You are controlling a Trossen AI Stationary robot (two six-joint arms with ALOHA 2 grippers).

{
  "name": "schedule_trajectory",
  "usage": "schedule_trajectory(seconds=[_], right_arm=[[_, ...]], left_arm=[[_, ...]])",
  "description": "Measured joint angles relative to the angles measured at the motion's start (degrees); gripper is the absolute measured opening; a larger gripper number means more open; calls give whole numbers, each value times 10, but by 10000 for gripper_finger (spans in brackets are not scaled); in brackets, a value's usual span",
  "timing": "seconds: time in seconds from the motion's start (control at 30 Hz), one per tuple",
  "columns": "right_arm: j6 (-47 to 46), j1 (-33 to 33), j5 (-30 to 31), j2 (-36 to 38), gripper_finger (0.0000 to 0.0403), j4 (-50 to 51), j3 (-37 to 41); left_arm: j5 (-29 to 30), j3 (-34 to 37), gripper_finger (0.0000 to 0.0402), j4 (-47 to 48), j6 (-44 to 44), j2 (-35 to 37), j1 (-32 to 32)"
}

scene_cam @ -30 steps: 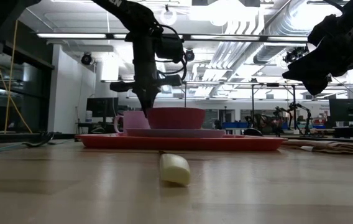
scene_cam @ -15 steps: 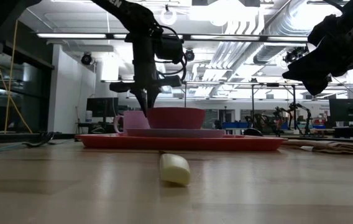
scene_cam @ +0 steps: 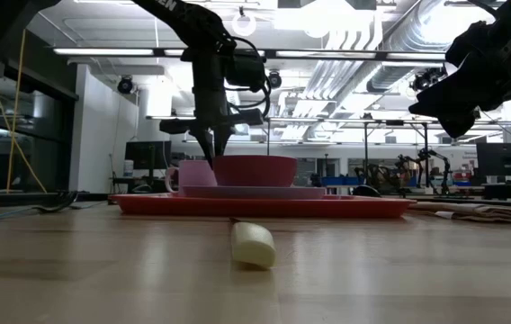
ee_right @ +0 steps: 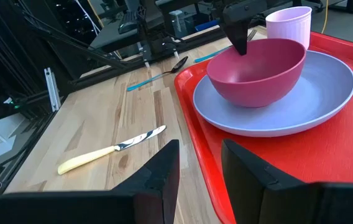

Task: Set up tray
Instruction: Put the pink bowl on the white plate

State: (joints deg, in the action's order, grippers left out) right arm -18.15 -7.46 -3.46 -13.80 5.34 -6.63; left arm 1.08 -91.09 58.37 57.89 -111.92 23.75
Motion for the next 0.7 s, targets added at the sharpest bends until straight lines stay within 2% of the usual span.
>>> schedule_trajectory(seconds=[0.7], right_arm=[[-13,0,-1,0,98,0,0]], left_arm=[[13,0,65,2,-2,0,-1]])
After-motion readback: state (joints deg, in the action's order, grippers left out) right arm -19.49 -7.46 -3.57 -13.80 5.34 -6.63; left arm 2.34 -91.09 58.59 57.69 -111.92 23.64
